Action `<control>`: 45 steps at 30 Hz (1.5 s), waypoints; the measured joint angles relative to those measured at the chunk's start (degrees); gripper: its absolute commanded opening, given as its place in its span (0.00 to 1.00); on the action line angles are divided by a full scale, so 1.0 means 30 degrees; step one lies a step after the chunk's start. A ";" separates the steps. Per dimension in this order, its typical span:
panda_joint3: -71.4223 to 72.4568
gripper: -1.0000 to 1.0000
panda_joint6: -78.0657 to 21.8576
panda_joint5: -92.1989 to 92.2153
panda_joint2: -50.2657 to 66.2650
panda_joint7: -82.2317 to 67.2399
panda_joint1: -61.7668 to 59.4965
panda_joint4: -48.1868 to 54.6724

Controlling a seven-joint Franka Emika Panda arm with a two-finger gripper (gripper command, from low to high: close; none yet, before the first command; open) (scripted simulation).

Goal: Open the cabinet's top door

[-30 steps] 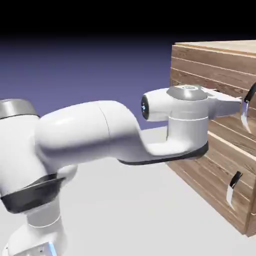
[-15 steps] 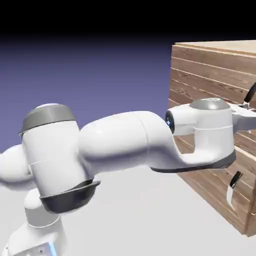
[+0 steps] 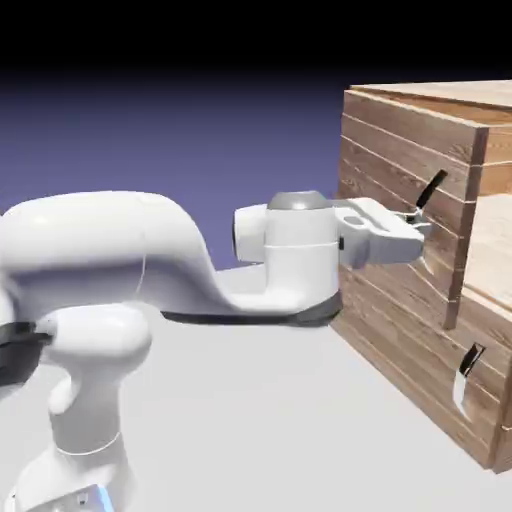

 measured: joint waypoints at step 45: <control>2.7587 0.00 -0.6253 2.8011 -0.7574 -0.4286 -1.2879 -0.9566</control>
